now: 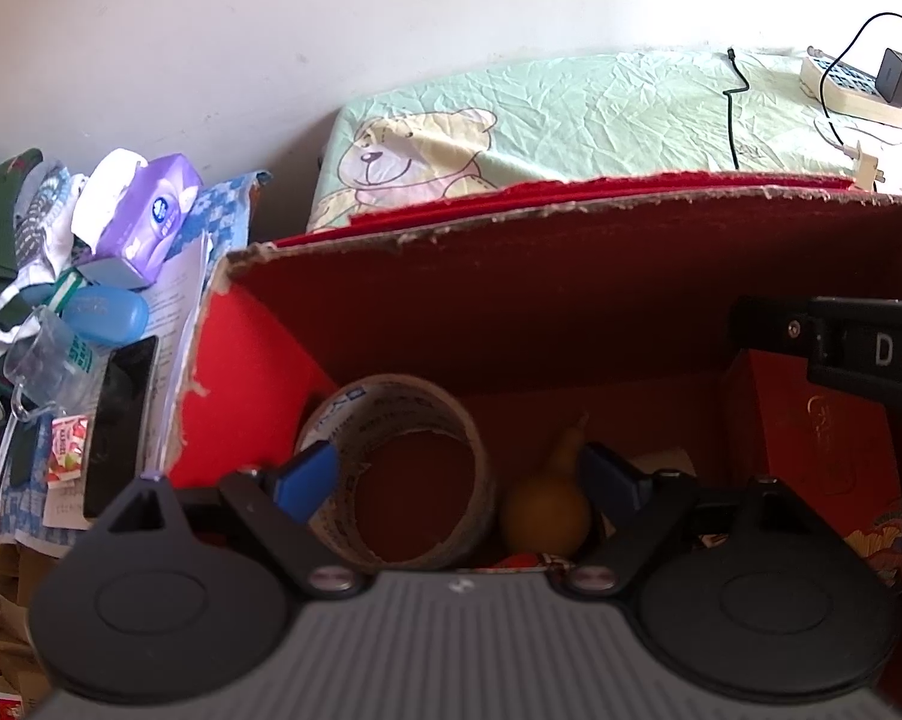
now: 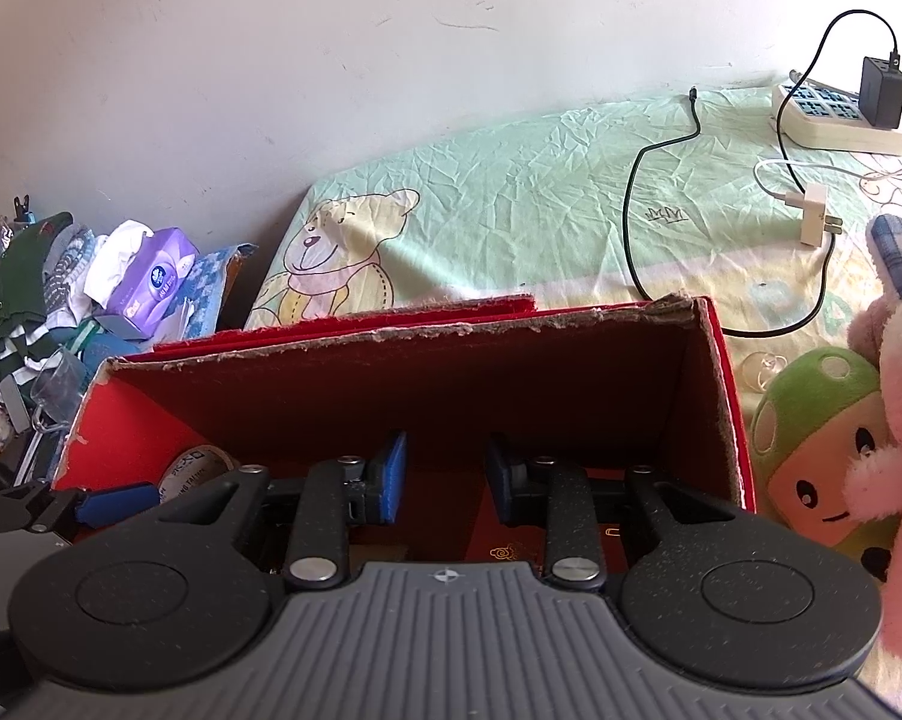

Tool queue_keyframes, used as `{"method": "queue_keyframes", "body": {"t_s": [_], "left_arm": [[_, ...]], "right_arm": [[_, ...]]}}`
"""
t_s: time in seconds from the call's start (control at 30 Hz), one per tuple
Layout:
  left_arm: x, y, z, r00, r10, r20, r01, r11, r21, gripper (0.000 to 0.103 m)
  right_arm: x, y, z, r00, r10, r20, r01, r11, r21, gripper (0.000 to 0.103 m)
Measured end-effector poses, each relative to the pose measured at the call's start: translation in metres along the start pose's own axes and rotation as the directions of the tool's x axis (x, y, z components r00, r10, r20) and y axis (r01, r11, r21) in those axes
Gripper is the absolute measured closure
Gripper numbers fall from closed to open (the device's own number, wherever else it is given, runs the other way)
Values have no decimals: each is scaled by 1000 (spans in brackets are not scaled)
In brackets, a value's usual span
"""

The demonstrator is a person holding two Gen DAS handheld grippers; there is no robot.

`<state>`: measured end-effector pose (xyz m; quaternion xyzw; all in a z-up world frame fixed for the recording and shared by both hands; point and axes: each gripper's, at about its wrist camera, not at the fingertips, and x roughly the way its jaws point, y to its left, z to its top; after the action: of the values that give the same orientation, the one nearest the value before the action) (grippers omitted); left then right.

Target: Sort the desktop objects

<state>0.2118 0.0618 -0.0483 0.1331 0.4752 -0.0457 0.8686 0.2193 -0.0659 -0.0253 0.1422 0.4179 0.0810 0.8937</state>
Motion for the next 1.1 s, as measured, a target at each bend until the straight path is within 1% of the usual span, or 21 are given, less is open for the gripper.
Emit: {"method": "queue_keyframes", "body": {"t_s": [0.17, 0.37, 0.53, 0.7, 0.8, 1.0, 1.1], "left_arm": [[-1, 0, -1, 1000, -6, 12, 5, 1000, 5, 15], [-4, 0, -3, 999, -15, 29, 14, 1000, 11, 15], [-5, 0, -4, 999, -17, 35, 16, 1000, 10, 15], [-6, -1, -4, 999, -24, 43, 23, 1000, 18, 15], [-6, -1, -3, 998, -40, 41, 39, 999, 26, 15], [-11, -1, -7, 996, -53, 77, 51, 998, 37, 15], [-14, -3, -9, 993, -64, 99, 60, 997, 49, 15]], "right_arm": [[3, 2, 1, 1000, -14, -21, 14, 1000, -19, 68], [1, 3, -1, 1000, -15, -20, 15, 1000, -22, 67], [3, 6, -2, 999, -36, -24, 35, 999, -41, 67], [3, 5, -1, 999, -31, -22, 30, 999, -34, 66], [2, 3, -2, 1000, -20, -14, 19, 1000, -24, 66], [1, 3, -4, 1000, -25, -10, 25, 999, -28, 66], [-4, 7, -6, 999, -43, 21, 44, 998, -48, 66]]}}
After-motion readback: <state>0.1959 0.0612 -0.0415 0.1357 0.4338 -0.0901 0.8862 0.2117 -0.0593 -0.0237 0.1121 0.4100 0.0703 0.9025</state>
